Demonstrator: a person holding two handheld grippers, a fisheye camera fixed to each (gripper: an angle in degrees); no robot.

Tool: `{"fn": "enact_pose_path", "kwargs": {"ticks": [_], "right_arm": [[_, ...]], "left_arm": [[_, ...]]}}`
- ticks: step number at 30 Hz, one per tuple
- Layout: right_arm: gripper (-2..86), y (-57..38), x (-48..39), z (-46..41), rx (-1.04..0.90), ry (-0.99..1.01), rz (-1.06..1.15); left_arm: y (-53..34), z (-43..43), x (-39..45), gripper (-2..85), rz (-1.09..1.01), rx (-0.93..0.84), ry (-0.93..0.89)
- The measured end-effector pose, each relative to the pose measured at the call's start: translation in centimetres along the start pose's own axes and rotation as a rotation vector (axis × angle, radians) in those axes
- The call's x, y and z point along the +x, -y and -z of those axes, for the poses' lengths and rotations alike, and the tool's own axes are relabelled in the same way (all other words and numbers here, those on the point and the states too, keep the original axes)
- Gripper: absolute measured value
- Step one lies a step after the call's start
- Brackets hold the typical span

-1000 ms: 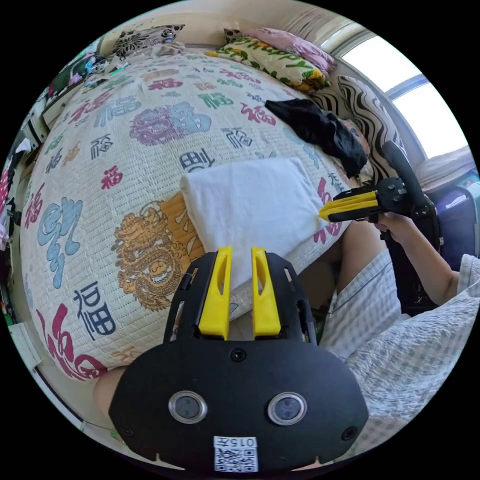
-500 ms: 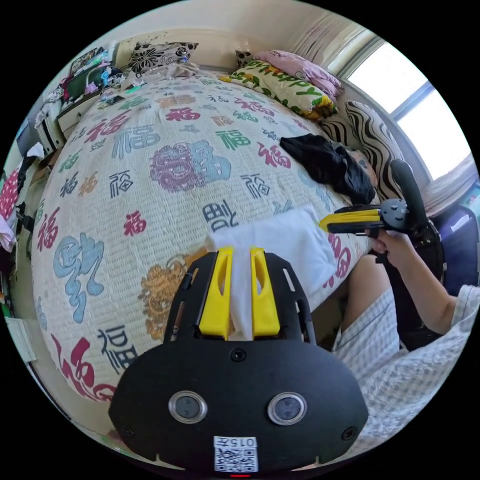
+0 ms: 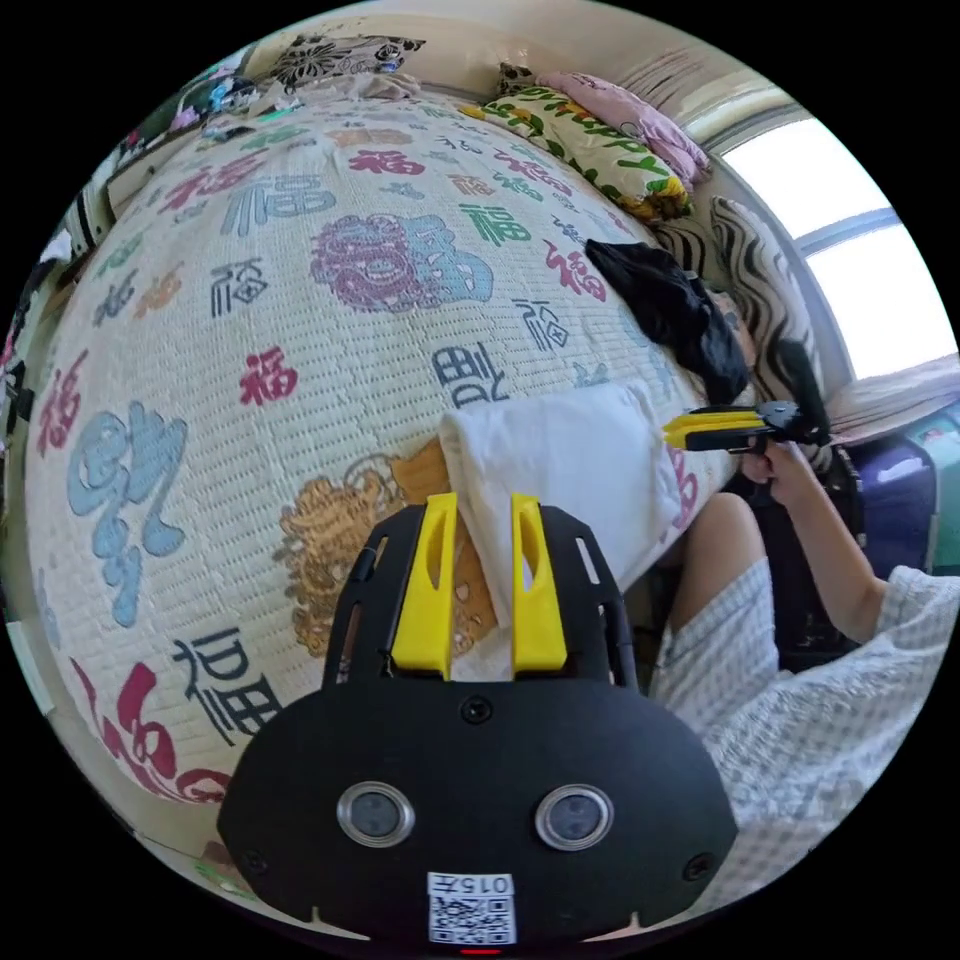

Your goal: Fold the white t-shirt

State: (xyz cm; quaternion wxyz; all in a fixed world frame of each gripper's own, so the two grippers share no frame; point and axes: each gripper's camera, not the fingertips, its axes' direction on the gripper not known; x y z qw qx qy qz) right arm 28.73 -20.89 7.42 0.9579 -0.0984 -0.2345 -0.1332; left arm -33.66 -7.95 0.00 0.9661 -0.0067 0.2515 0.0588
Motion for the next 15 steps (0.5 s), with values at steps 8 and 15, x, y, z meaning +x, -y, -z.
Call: {"fn": "enact_pose_path", "kwargs": {"ticks": [8, 15], "right_arm": [[9.9, -0.9, 5.0, -3.8, 0.003, 0.168, -0.018], [8.7, 0.1, 7.7, -5.2, -0.038, 0.231, 0.022]], "left_arm": [[-0.9, -2.3, -7.8, 12.3, 0.042, -0.013, -0.24], [0.7, -3.7, -12.2, 11.2, 0.038, -0.023, -0.38]]}}
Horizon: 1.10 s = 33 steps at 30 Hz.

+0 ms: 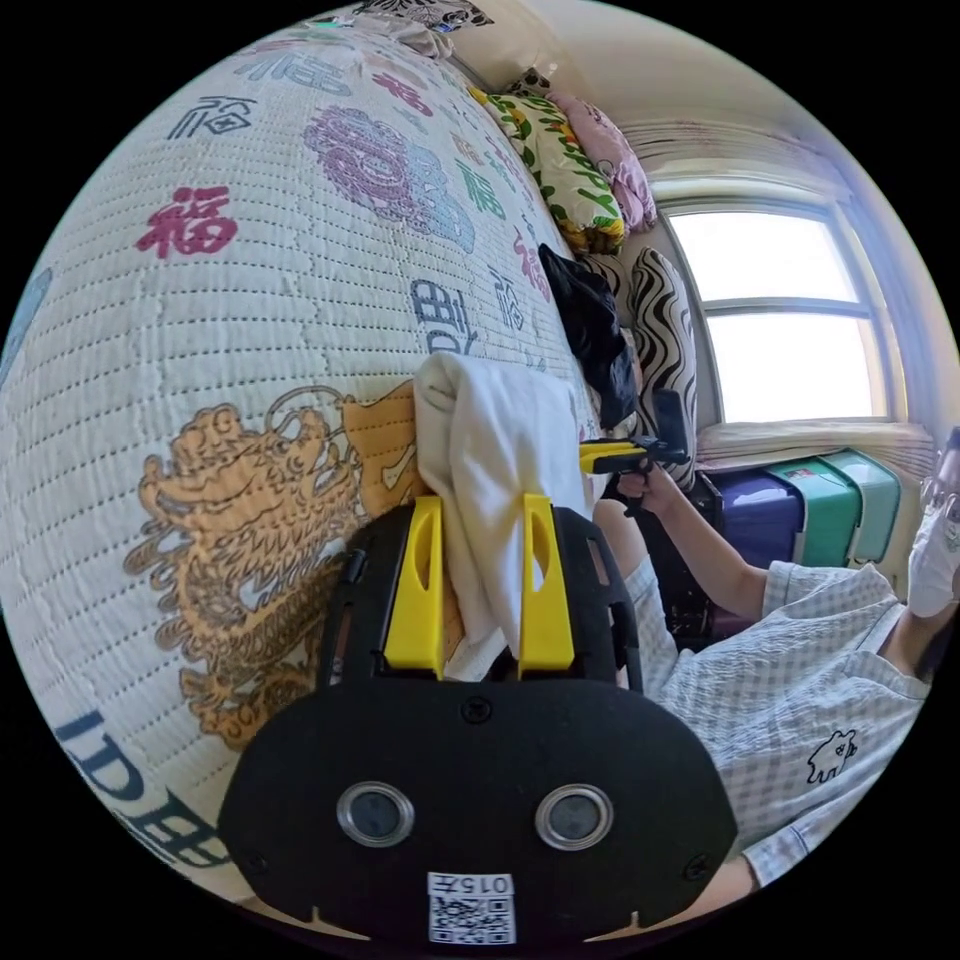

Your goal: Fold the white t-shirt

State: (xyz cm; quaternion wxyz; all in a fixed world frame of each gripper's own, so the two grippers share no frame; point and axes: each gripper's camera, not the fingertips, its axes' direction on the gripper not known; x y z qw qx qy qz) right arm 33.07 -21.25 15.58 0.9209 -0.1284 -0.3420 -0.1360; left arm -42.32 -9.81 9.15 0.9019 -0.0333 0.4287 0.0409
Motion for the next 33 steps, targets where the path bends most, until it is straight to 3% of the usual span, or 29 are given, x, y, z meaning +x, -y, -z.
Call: {"fn": "enact_pose_path", "kwargs": {"ticks": [18, 25, 33], "right_arm": [[6.7, 2.0, 6.0, -2.9, 0.106, 0.421, 0.01], [3.7, 2.6, 5.1, -3.0, 0.111, 0.402, 0.046], [1.1, 3.3, -2.0, -0.9, 0.121, 0.189, 0.113]], "left_arm": [[0.6, 4.3, -8.8, 10.6, 0.024, -0.038, -0.234], [0.1, 6.8, -10.3, 6.6, -0.002, -0.033, -0.234], [-1.0, 11.2, -9.3, 4.9, -0.027, -0.016, -0.203]]}}
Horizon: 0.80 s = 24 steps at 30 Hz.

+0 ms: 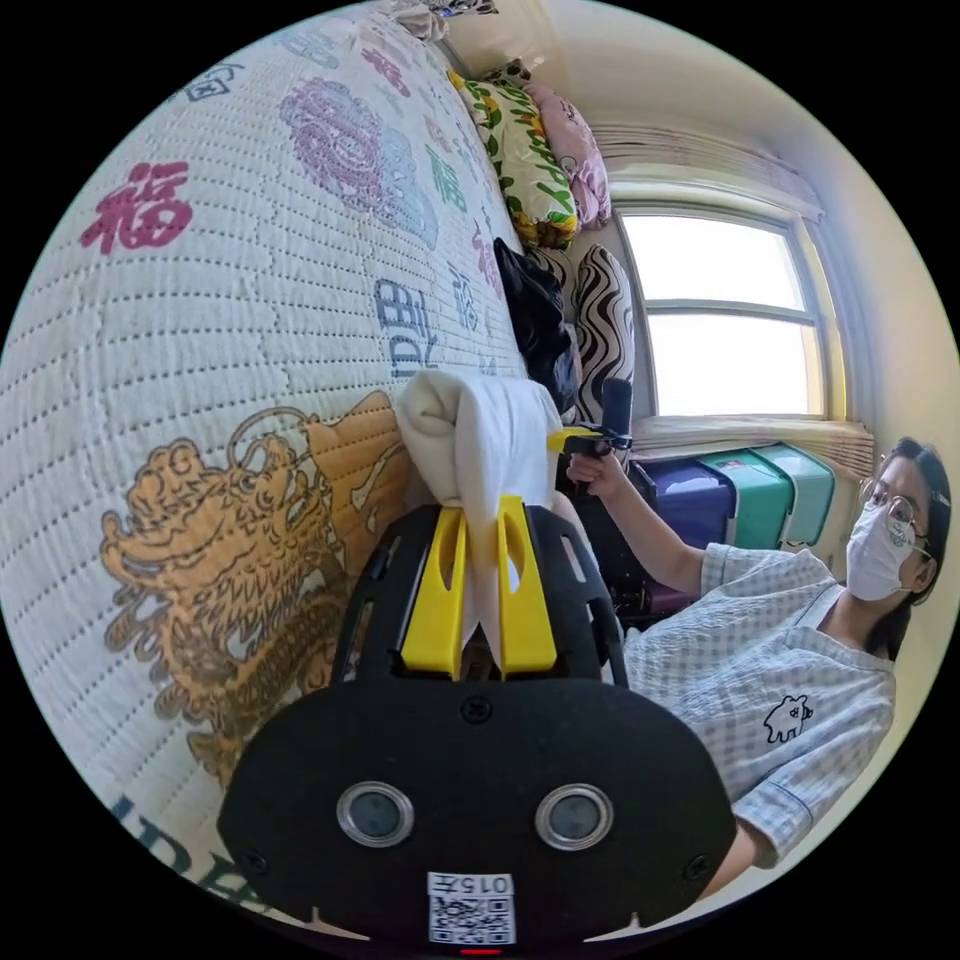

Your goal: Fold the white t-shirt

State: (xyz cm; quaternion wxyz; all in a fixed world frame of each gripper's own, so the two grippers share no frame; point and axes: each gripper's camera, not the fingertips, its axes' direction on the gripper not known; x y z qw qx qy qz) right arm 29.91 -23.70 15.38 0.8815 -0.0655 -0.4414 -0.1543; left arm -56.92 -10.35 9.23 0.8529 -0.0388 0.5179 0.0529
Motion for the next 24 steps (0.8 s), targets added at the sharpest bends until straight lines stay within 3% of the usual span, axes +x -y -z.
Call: {"fn": "enact_pose_path", "kwargs": {"ticks": [6, 16, 24], "right_arm": [[0.9, 3.4, -8.8, -3.2, -0.003, -0.116, 0.055], [0.8, 11.0, -19.4, -17.2, -0.097, 0.069, 0.092], [0.9, 15.3, -25.5, -26.2, -0.173, 0.097, 0.089]], "left_arm": [[-3.4, 8.3, 2.2, 4.6, -0.002, 0.068, 0.053], [-11.6, 25.4, 1.8, 4.7, 0.19, 0.123, 0.23], [-14.8, 31.3, 0.4, 3.9, 0.323, 0.167, 0.302]]}}
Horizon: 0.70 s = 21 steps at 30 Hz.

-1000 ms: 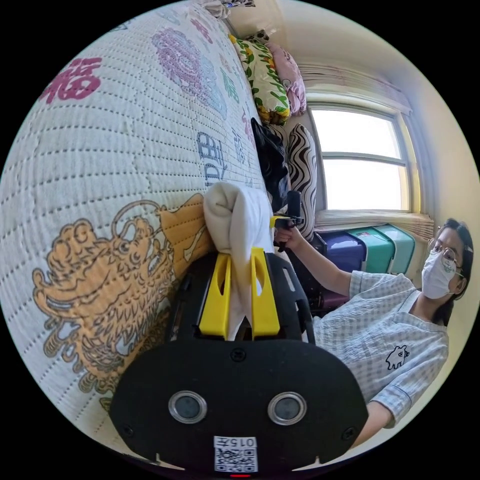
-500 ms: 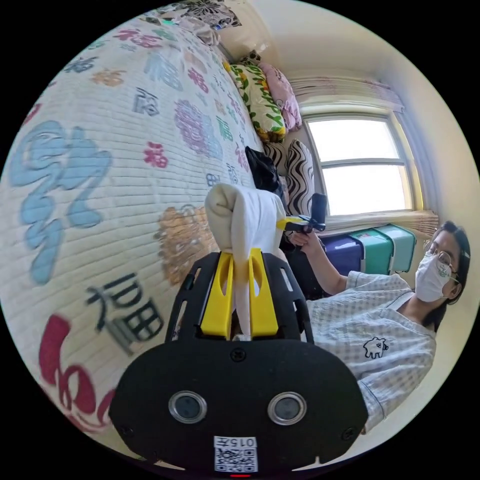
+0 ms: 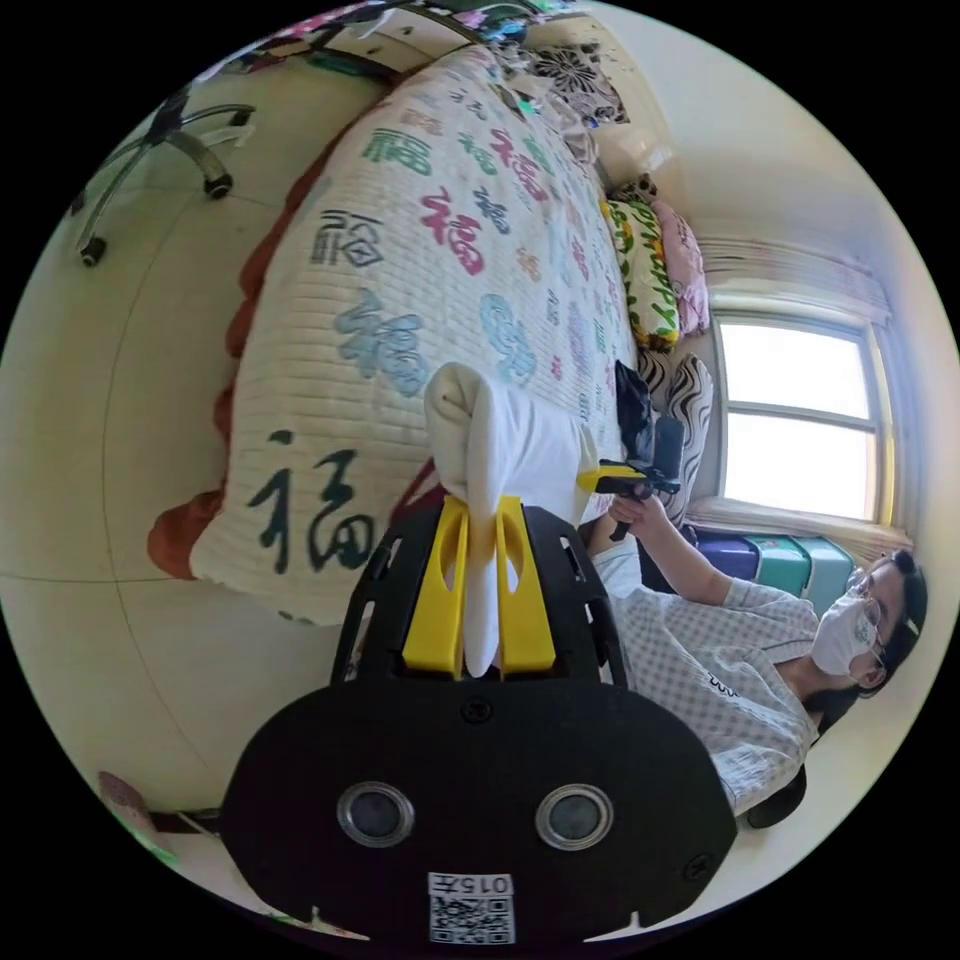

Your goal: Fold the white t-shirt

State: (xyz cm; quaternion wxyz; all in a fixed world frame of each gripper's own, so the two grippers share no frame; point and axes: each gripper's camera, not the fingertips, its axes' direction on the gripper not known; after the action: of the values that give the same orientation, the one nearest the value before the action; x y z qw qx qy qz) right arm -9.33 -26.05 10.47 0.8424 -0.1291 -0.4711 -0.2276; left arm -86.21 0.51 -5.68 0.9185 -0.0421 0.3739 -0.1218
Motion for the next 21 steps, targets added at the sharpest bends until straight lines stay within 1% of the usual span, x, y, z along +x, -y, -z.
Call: {"fn": "enact_pose_path", "kwargs": {"ticks": [5, 8, 11, 13, 14, 16, 17, 18, 19, 20, 21], "right_arm": [[1.3, 1.3, -1.2, -1.8, -0.008, -0.056, -0.022], [2.2, 1.2, -1.1, -1.8, -0.026, -0.075, -0.062], [3.7, 0.3, -1.5, -0.9, -0.032, -0.112, -0.086], [4.0, -0.6, -1.9, 0.1, -0.045, -0.179, -0.071], [3.8, -1.6, -2.1, 1.1, -0.057, -0.248, -0.057], [3.3, -3.4, -2.3, 3.1, -0.069, -0.332, -0.038], [3.4, -5.1, -2.4, 4.8, -0.057, -0.375, -0.02], [3.6, -7.0, -2.5, 6.8, -0.039, -0.404, -0.009], [3.7, -8.0, -2.5, 7.9, -0.028, -0.417, -0.007], [4.0, -10.3, -2.4, 10.3, -0.001, -0.448, -0.006], [4.3, -12.6, -2.4, 12.9, 0.031, -0.492, -0.016]], "left_arm": [[-0.2, -0.7, -0.8, 3.8, 0.045, 0.029, -0.019], [0.0, -1.9, 0.3, 4.9, 0.045, 0.028, -0.015], [-0.1, -2.7, 3.3, 6.9, 0.053, 0.004, 0.12], [-0.5, -2.9, 6.5, 7.4, 0.065, 0.004, 0.256], [-0.6, -2.9, 7.5, 7.4, 0.072, 0.007, 0.301], [-1.2, -3.3, 12.0, 7.3, 0.098, 0.059, 0.51], [-1.4, -3.5, 13.3, 7.3, 0.107, 0.077, 0.578], [-1.7, -4.1, 16.3, 7.3, 0.103, 0.126, 0.68], [-1.9, -4.9, 19.4, 7.4, 0.08, 0.189, 0.722], [-2.0, -5.5, 21.0, 7.4, 0.063, 0.22, 0.727], [-1.8, -7.0, 24.4, 7.5, 0.006, 0.265, 0.71]]}}
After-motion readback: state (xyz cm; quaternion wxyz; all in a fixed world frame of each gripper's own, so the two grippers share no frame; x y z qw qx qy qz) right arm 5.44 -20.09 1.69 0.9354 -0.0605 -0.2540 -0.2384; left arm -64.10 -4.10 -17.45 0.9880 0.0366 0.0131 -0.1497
